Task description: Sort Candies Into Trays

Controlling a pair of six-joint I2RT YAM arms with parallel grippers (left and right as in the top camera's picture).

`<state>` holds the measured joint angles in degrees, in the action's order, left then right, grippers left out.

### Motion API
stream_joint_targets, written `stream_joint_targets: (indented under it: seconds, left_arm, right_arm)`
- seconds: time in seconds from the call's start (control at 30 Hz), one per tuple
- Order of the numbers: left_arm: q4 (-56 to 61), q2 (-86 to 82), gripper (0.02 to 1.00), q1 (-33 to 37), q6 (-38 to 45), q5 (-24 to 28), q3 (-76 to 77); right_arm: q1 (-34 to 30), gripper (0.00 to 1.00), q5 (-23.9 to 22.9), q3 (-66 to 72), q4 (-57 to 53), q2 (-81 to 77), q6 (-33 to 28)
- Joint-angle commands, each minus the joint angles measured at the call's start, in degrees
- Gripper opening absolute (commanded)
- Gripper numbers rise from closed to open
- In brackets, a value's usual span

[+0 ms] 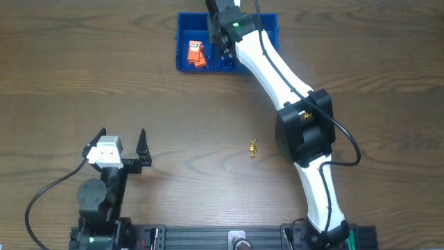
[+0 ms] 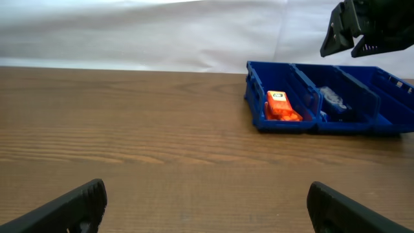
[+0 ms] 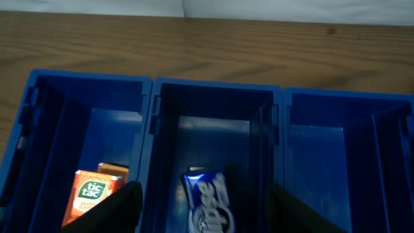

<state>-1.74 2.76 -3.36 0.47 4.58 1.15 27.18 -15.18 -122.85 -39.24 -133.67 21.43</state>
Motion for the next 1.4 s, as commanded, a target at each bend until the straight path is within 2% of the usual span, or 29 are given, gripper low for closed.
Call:
stream_joint_targets:
  seconds: [0.03,0.2,0.3,0.47,0.67,0.77,0.87,0.93,1.27,1.4]
  left_arm:
    - [-2.3,-0.5,0.998,0.3,0.8,1.0,-0.8]
    - [-2.3,-0.5,0.998,0.3,0.8,1.0,-0.8]
    - [-2.3,-0.5,0.998,0.3,0.8,1.0,-0.8]
    - [-2.3,-0.5,0.998,0.3,0.8,1.0,-0.8]
    - [-2.3,-0.5,0.998,0.3,0.8,1.0,-0.8]
    - [-2.3,-0.5,0.998,0.3,0.8,1.0,-0.8]
    - [-2.3,-0.5,0.998,0.3,0.8,1.0,-0.8]
    - [-2.3,-0.5,0.998,0.3,0.8,1.0,-0.8]
    - [-2.3,-0.5,0.998,0.3,0.8,1.0,-0.8]
    - [-2.3,-0.5,0.998,0.3,0.8,1.0,-0.8]
  right_arm:
    - [0.1,0.649,-0.1,-0.5,-0.8,2.5,0.2]
    - [1.8,0.658,-2.2,2.3,-4.7,8.3,-0.7]
    - [3.7,0.656,-3.9,8.7,-5.5,14.3,-0.7]
    - [7.3,0.649,-3.5,30.3,-5.0,29.1,2.4]
    - [8.3,0.625,1.4,51.8,-4.4,37.9,10.2]
    - [8.3,0.625,1.8,59.2,-3.6,37.6,13.7]
    - [8.3,0.617,2.3,64.3,-0.9,37.6,14.6]
    - [8.3,0.599,4.6,67.5,1.7,37.5,14.6]
    - [8.9,0.566,12.5,71.5,4.3,36.7,15.1]
    - [9.5,0.546,13.4,71.5,3.3,36.6,16.1]
